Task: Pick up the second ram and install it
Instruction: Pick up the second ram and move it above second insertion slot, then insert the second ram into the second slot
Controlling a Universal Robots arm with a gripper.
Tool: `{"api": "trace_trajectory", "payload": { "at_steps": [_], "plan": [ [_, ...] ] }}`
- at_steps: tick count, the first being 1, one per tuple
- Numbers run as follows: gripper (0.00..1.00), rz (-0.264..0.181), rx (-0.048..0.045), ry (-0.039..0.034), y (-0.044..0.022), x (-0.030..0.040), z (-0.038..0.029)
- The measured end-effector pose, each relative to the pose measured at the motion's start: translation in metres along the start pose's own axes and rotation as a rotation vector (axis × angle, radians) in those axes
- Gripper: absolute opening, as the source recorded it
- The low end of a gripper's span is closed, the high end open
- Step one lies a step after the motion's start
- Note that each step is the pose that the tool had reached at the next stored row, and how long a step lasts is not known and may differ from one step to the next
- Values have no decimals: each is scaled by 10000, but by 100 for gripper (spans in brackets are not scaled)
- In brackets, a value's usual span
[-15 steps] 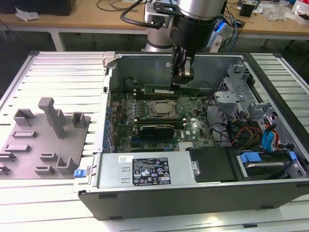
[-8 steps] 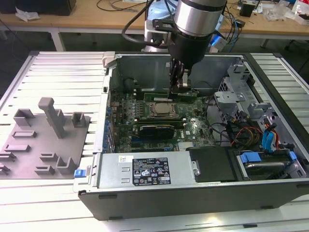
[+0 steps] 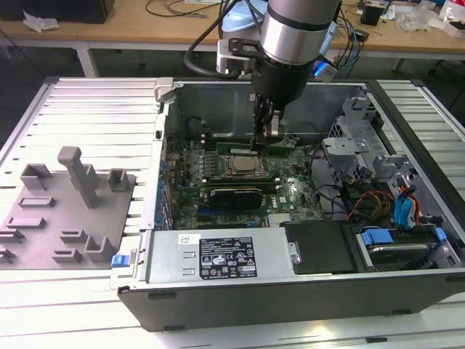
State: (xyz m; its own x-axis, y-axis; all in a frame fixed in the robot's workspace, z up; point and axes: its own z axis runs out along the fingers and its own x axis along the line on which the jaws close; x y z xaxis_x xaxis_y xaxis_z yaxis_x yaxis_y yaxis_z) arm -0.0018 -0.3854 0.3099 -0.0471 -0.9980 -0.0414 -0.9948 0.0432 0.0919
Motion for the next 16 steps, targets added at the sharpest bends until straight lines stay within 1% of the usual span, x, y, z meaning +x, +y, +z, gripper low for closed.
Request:
{"api": "trace_trajectory", "payload": {
  "at_steps": [11, 13, 16],
  "plan": [
    [12, 3, 1, -3, 2, -3, 6],
    [12, 3, 0, -2, 11, -10, 63],
    [12, 2, 0, -3, 12, -19, 166]
  ]
}}
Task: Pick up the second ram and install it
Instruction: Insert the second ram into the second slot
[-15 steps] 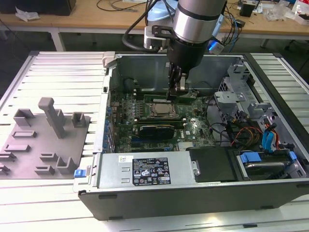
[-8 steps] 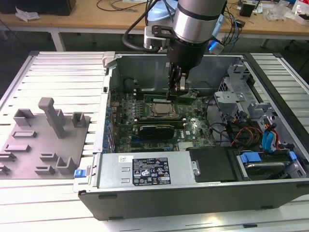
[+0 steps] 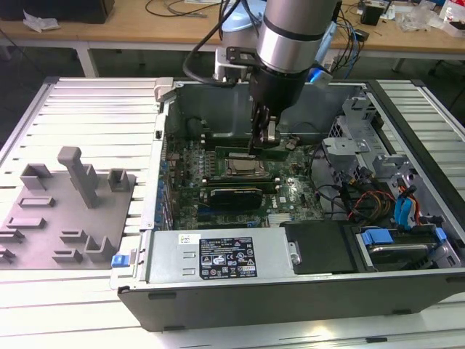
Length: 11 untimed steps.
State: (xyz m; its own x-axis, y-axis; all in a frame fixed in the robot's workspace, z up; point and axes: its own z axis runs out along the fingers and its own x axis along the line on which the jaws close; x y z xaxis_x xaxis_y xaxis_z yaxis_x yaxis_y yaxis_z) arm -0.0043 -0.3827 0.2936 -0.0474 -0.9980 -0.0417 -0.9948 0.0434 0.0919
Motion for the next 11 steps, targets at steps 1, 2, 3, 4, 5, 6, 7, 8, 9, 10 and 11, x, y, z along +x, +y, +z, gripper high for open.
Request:
{"api": "trace_trajectory", "payload": {
  "at_steps": [1, 2, 3, 4, 5, 6, 7, 8, 9, 10, 11],
  "plan": [
    [12, 2, 0, 1, 3, 1, 25],
    [12, 2, 0, 2, 4, 2, 41],
    [12, 0, 0, 1, 7, 5, 83],
    [12, 0, 0, -1, 4, 6, 115],
    [12, 0, 0, 1, -1, 9, 187],
    [12, 2, 0, 1, 2, 12, 240],
    [12, -5, 0, -2, 14, 14, 284],
    [12, -21, -1, -2, 21, 15, 316],
    [12, -21, -1, -2, 24, 17, 344],
    [12, -22, 0, -2, 30, 18, 368],
    [12, -22, -1, -1, 36, 19, 384]
  ]
}}
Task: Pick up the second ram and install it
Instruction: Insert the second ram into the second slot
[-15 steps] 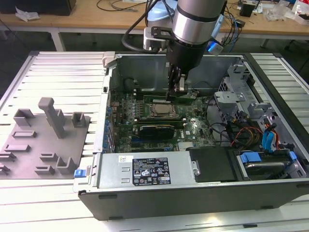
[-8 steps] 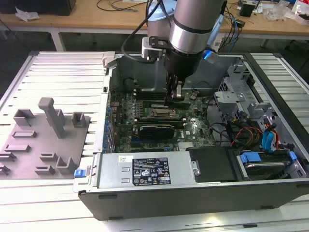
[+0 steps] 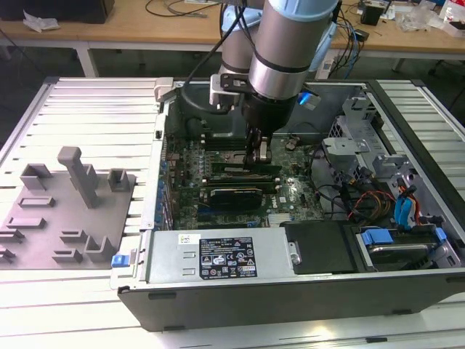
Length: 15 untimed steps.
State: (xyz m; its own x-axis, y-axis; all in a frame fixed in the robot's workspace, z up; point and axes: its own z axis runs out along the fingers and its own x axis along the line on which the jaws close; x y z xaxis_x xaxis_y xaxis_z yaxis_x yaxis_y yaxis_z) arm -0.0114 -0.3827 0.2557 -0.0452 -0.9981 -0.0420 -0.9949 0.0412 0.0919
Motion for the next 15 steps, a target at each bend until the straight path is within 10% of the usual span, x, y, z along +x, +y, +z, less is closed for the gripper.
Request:
{"api": "trace_trajectory", "payload": {
  "at_steps": [15],
  "plan": [
    [12, -284, -13, 28, 26, -12, 200]
  ]
}}
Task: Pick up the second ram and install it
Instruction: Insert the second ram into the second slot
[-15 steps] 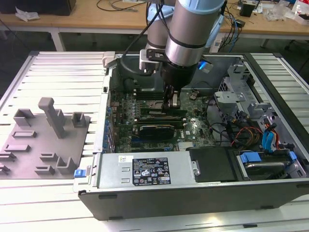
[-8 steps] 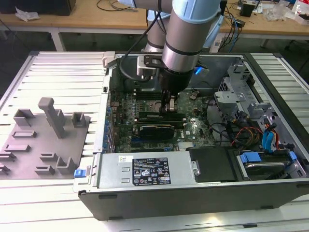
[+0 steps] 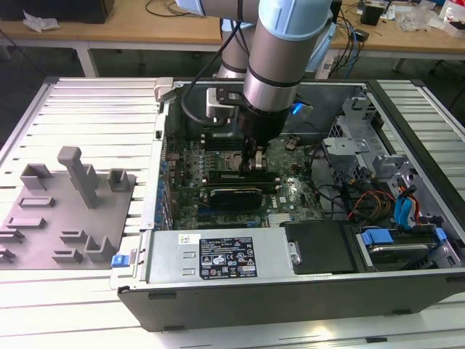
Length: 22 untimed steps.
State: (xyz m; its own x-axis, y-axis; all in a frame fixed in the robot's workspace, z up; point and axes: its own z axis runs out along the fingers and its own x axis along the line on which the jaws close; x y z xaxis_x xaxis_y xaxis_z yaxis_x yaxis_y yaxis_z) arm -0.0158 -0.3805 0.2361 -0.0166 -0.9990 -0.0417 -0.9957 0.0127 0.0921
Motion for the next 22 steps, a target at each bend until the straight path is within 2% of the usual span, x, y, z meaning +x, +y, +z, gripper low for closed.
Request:
{"api": "trace_trajectory", "payload": {
  "at_steps": [6, 22],
  "plan": [
    [12, 1, 2, -2, -3, -1, 7],
    [12, -61, -3, 9, -24, -13, 98]
  ]
}}
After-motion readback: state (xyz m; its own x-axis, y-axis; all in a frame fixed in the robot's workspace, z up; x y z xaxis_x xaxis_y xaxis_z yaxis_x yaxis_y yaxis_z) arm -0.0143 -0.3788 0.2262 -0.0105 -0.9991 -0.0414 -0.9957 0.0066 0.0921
